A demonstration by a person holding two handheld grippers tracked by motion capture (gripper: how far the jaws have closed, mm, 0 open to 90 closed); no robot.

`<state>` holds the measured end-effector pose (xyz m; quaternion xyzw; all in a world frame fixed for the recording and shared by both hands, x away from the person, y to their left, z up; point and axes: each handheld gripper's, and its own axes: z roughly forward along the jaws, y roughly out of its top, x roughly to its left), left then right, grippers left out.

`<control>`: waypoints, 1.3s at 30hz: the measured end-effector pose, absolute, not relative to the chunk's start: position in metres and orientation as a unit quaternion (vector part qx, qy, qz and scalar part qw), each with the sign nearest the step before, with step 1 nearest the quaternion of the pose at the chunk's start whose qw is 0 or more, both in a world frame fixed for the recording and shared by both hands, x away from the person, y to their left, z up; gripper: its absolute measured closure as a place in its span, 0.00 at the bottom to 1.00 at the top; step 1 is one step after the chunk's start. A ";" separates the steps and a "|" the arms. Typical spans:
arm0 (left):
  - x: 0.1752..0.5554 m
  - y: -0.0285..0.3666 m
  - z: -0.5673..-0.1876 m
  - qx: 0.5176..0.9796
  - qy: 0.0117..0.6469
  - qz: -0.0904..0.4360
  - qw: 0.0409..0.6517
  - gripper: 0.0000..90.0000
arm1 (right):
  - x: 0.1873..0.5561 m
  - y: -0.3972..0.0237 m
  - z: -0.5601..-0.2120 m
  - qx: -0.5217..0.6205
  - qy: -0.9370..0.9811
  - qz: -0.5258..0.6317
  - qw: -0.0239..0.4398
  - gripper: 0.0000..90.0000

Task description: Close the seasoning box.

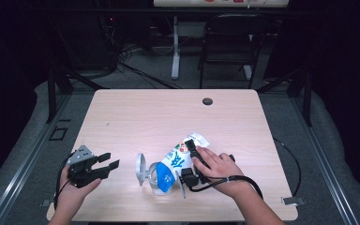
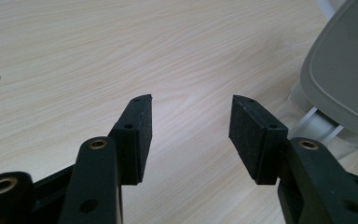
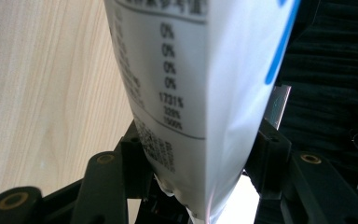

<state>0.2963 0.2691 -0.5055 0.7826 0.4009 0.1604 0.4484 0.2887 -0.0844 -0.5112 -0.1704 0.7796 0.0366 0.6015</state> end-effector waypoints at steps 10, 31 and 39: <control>0.296 0.269 -0.505 0.783 0.401 0.161 0.448 0.56 | 0.288 -0.084 -0.510 -0.174 0.777 0.025 0.604 0.56; 0.296 0.269 -0.506 0.783 0.400 0.161 0.447 0.56 | 0.288 -0.084 -0.510 -0.174 0.777 0.031 0.604 0.56; 0.296 0.269 -0.506 0.783 0.401 0.161 0.448 0.56 | 0.289 -0.085 -0.511 -0.174 0.778 0.036 0.602 0.56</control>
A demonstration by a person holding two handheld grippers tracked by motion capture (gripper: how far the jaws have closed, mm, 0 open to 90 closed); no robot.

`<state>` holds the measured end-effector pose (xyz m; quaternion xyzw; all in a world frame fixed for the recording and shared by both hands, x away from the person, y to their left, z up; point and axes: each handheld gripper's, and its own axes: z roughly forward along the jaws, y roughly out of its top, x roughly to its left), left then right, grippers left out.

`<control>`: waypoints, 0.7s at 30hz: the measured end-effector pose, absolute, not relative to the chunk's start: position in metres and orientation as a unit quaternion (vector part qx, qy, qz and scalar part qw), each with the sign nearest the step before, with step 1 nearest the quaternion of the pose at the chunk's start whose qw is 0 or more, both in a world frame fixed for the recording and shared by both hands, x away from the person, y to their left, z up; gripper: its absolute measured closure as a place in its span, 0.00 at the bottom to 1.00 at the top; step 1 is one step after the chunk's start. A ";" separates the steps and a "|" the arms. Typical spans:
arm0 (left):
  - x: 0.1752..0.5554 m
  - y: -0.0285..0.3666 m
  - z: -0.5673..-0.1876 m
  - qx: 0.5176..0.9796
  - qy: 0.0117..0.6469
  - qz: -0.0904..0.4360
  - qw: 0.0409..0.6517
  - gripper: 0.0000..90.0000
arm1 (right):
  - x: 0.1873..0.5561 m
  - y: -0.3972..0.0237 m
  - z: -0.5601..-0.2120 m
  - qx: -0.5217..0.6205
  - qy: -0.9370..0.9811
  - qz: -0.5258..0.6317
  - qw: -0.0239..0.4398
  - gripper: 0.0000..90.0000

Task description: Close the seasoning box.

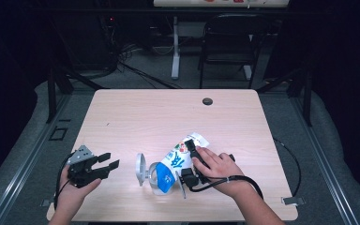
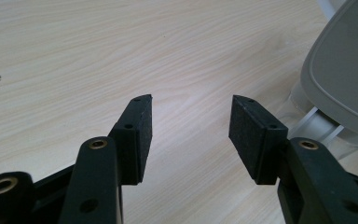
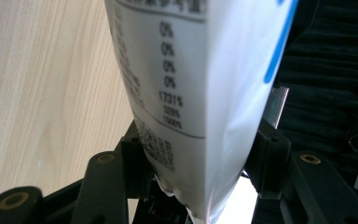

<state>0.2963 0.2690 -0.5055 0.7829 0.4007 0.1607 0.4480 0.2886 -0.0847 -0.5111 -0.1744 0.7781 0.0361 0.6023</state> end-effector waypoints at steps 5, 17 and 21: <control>0.296 0.269 -0.506 0.783 0.401 0.161 0.448 0.56 | 0.289 -0.085 -0.511 -0.178 0.777 0.038 0.603 0.56; 0.296 0.269 -0.506 0.783 0.401 0.161 0.447 0.56 | 0.290 -0.085 -0.512 -0.178 0.778 0.049 0.600 0.56; 0.296 0.269 -0.506 0.783 0.401 0.161 0.447 0.56 | 0.288 -0.084 -0.510 -0.178 0.776 0.030 0.604 0.56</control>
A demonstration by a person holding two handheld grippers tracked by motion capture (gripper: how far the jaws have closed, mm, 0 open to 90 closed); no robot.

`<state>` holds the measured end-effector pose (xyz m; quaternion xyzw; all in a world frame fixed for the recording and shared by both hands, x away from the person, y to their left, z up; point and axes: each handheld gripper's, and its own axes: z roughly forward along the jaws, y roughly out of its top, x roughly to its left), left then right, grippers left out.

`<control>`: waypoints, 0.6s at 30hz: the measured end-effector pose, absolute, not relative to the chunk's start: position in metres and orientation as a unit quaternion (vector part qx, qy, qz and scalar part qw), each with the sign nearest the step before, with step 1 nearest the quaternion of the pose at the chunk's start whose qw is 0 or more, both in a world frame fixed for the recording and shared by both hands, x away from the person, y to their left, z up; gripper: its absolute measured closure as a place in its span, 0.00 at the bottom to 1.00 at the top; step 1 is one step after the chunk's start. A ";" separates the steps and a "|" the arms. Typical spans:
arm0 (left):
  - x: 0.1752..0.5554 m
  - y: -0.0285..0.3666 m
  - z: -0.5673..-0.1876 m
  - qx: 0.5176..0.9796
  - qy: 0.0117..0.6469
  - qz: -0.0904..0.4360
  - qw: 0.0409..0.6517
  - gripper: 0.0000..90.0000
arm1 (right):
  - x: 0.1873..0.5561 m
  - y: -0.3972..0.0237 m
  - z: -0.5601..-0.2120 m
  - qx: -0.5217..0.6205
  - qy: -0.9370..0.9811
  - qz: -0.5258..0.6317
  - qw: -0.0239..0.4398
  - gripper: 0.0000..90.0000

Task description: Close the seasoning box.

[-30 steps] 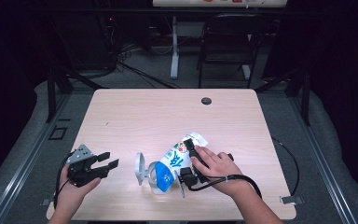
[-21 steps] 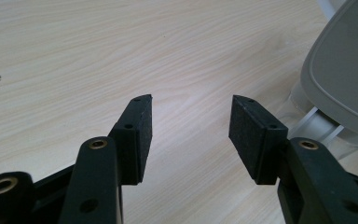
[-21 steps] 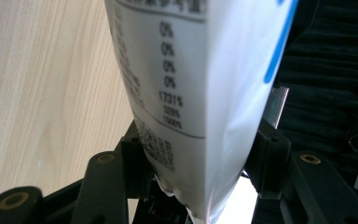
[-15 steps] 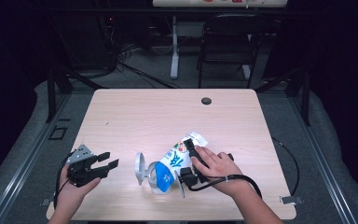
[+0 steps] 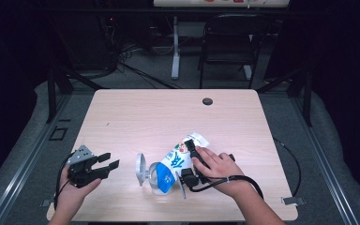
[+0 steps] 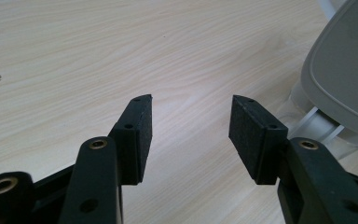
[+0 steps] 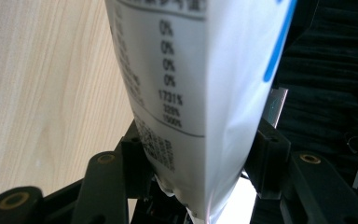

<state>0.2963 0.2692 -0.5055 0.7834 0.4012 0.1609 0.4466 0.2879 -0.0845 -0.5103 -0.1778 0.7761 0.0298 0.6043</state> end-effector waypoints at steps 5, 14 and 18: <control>0.296 0.269 -0.506 0.783 0.401 0.161 0.446 0.56 | 0.288 -0.084 -0.510 -0.179 0.775 0.029 0.605 0.56; 0.297 0.270 -0.506 0.785 0.401 0.161 0.444 0.56 | 0.288 -0.084 -0.510 -0.182 0.774 0.025 0.606 0.56; 0.296 0.270 -0.506 0.784 0.401 0.161 0.446 0.56 | 0.287 -0.084 -0.509 -0.183 0.773 0.023 0.607 0.56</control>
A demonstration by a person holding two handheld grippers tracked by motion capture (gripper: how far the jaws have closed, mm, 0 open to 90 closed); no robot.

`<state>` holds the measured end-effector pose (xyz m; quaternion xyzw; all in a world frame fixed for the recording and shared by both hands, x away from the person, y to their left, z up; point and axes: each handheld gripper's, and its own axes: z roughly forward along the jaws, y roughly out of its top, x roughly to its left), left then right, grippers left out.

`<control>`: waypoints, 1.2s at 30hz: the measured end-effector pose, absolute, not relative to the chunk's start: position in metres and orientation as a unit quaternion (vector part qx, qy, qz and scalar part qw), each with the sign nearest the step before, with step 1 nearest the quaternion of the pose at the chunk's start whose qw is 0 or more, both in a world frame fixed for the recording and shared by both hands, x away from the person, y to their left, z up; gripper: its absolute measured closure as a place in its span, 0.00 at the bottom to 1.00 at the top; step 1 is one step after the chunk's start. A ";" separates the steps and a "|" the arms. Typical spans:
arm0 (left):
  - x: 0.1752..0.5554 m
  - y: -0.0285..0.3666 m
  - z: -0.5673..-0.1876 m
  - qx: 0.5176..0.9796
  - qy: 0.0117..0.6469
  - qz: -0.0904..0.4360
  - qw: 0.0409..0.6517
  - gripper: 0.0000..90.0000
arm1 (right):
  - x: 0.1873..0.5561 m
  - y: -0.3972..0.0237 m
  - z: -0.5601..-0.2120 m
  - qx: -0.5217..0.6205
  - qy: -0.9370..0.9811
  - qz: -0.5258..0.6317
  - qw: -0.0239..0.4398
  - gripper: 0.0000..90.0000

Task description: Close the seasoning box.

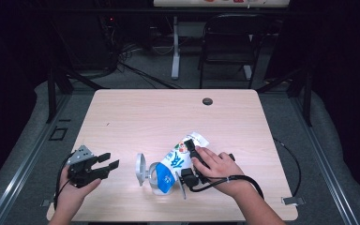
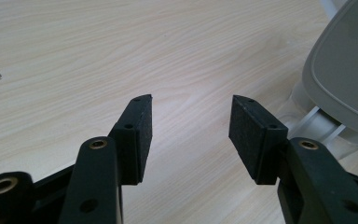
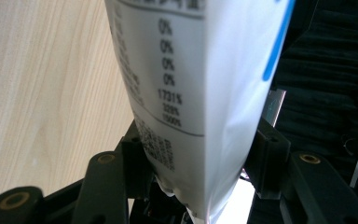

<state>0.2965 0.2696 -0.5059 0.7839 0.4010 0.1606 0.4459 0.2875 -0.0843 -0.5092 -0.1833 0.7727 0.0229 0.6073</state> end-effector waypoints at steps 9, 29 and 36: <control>0.296 0.269 -0.506 0.785 0.401 0.160 0.445 0.56 | 0.288 -0.085 -0.509 -0.186 0.772 0.024 0.607 0.56; 0.296 0.270 -0.506 0.785 0.401 0.161 0.444 0.56 | 0.288 -0.084 -0.508 -0.193 0.770 0.021 0.608 0.56; 0.296 0.270 -0.506 0.784 0.402 0.160 0.445 0.56 | 0.286 -0.083 -0.506 -0.192 0.768 0.006 0.610 0.56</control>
